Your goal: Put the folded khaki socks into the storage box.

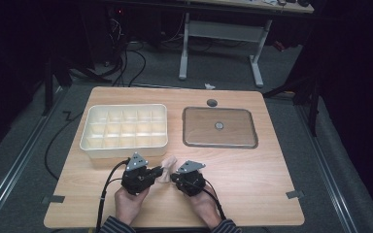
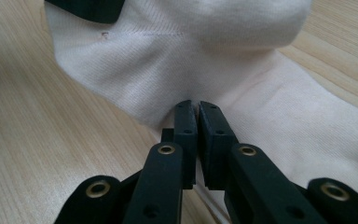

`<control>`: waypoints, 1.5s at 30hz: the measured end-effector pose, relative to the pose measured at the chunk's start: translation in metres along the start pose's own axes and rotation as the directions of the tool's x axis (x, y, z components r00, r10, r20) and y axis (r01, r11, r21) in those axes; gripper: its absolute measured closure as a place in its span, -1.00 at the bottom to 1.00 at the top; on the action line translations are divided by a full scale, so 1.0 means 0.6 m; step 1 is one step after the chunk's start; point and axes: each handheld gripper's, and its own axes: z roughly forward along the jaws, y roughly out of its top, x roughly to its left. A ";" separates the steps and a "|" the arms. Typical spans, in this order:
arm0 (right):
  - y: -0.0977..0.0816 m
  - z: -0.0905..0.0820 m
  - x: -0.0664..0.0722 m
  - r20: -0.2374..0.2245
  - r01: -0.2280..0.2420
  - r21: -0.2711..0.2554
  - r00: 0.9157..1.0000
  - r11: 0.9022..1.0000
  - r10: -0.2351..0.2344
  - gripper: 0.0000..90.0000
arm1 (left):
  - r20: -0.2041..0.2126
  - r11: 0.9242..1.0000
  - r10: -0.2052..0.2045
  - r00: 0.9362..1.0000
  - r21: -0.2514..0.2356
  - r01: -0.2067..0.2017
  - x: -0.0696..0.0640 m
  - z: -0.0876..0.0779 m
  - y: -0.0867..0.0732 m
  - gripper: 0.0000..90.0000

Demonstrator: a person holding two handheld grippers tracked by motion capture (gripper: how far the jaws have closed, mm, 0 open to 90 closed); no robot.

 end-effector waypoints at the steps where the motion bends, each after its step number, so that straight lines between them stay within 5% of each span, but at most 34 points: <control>1: 0.000 0.000 0.001 -0.001 -0.005 0.001 1.000 1.000 0.005 0.91 | 0.004 1.000 0.005 1.000 -0.002 -0.005 -0.001 0.000 0.001 0.90; 15: 0.017 0.017 0.010 -0.051 0.009 0.012 0.999 1.000 -0.008 0.90 | 0.039 1.000 -0.002 0.999 -0.011 0.003 -0.001 -0.006 0.004 0.91; 22: 0.019 0.000 0.007 -0.063 -0.027 -0.026 0.998 0.999 0.025 0.53 | 0.023 1.000 -0.002 1.000 -0.002 0.002 0.000 -0.010 0.001 0.90; 29: 0.012 -0.055 -0.020 0.035 -0.067 -0.098 0.997 0.993 0.071 0.43 | 0.014 1.000 0.013 1.000 0.001 -0.013 -0.008 -0.008 0.002 0.90; 35: -0.008 -0.075 -0.047 0.168 -0.068 -0.092 0.982 0.993 0.083 0.36 | 0.009 1.000 0.029 1.000 0.008 -0.029 -0.013 -0.007 0.006 0.90; 45: -0.033 -0.062 -0.073 0.126 -0.156 -0.043 0.979 0.987 0.160 0.66 | 0.014 0.999 0.042 0.999 0.008 -0.042 -0.022 -0.004 0.008 0.90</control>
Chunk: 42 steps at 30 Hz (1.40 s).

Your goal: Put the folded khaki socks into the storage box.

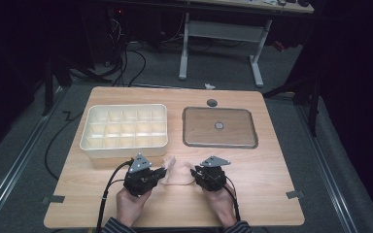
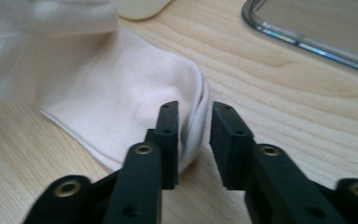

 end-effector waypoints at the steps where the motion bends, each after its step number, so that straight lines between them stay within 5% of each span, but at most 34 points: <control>1: -0.001 0.002 0.000 -0.002 0.001 0.007 1.000 1.000 -0.001 0.71 | 0.001 1.000 0.003 1.000 -0.001 -0.003 -0.002 0.001 0.000 0.90; 9: -0.004 0.009 0.008 -0.026 0.008 0.007 1.000 1.000 -0.008 0.89 | 0.011 1.000 0.015 1.000 0.003 -0.015 -0.008 0.007 0.001 0.90; 33: -0.002 0.021 0.029 -0.072 0.001 0.004 0.997 1.000 0.000 0.89 | 0.019 0.997 0.066 0.998 0.043 -0.067 -0.025 0.038 -0.001 0.90; 42: -0.003 0.024 0.027 -0.072 0.003 0.004 0.997 1.000 -0.002 0.88 | 0.004 0.990 0.108 0.994 0.089 -0.108 -0.031 0.058 -0.008 0.90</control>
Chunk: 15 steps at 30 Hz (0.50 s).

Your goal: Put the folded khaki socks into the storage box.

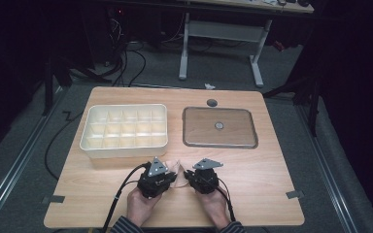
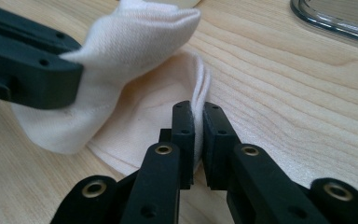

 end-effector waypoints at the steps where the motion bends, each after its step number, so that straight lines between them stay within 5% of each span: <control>1: 0.000 0.000 0.000 0.000 0.001 0.001 1.000 1.000 -0.001 0.87 | -0.001 1.000 0.001 1.000 0.007 -0.001 0.000 0.003 -0.001 0.90; 15: 0.000 0.002 0.002 0.005 0.006 0.004 1.000 1.000 -0.006 0.86 | 0.006 1.000 -0.004 1.000 0.029 0.004 0.001 0.022 -0.009 0.90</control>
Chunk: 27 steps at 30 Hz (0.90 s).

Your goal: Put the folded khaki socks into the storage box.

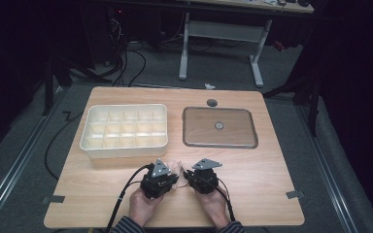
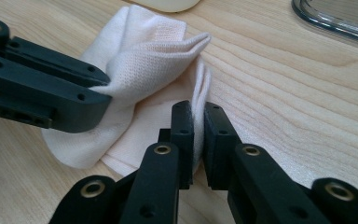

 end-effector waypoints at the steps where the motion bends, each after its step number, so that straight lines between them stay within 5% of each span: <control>1: 0.000 0.000 0.000 0.001 0.000 -0.002 1.000 1.000 0.000 0.86 | 0.003 1.000 -0.003 1.000 0.002 0.003 0.000 0.001 -0.001 0.90; 10: 0.000 0.000 0.000 0.006 -0.003 0.001 1.000 1.000 0.003 0.69 | 0.008 1.000 0.004 1.000 0.017 -0.004 0.000 0.008 -0.001 0.85; 18: 0.008 -0.017 0.002 0.028 -0.001 -0.039 1.000 0.999 0.002 0.42 | 0.030 1.000 -0.010 0.999 -0.010 0.011 -0.001 -0.005 0.001 0.51; 27: 0.022 -0.041 0.006 0.046 0.019 -0.071 0.999 0.997 -0.016 0.27 | 0.040 0.998 -0.031 0.999 -0.049 0.033 0.002 -0.030 0.005 0.34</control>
